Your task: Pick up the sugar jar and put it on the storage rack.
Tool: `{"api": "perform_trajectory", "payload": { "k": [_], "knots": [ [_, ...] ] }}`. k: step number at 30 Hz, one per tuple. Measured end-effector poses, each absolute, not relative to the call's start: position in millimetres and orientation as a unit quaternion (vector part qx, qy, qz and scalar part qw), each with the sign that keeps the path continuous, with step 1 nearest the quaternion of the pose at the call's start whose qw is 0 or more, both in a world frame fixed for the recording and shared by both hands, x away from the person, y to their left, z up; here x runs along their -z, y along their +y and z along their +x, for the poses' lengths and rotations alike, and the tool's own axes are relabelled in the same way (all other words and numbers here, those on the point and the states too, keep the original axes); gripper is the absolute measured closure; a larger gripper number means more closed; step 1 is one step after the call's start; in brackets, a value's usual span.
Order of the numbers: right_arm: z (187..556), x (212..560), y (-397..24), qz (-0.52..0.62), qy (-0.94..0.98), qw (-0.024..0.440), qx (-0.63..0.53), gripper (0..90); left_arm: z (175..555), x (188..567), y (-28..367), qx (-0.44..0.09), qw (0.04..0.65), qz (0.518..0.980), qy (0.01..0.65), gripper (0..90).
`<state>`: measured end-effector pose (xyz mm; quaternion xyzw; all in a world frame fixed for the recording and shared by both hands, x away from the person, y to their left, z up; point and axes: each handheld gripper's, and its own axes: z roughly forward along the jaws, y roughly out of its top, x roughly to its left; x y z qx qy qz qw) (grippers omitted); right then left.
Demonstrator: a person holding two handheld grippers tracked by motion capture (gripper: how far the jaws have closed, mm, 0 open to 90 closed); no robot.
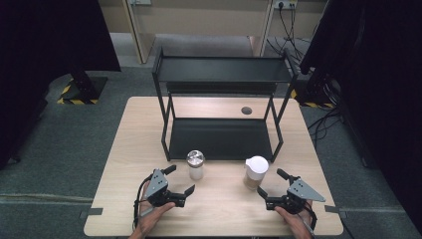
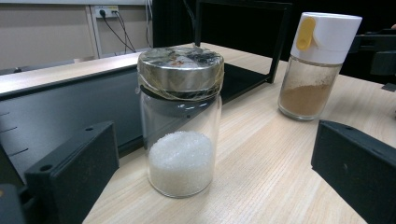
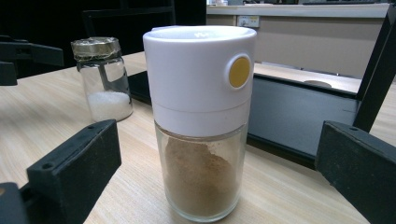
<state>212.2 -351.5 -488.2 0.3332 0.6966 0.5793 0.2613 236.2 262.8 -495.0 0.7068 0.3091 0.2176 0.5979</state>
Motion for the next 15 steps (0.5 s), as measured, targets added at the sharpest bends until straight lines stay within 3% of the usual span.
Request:
{"api": "perform_trajectory", "payload": {
  "k": [15],
  "knots": [
    [212.0, 489.5, -351.4, 0.337, 0.694, 0.258, -0.582, 0.6, 236.2, 495.9, 262.5, -0.217, 0.598, 0.706, 0.311, 0.2]
  ]
}}
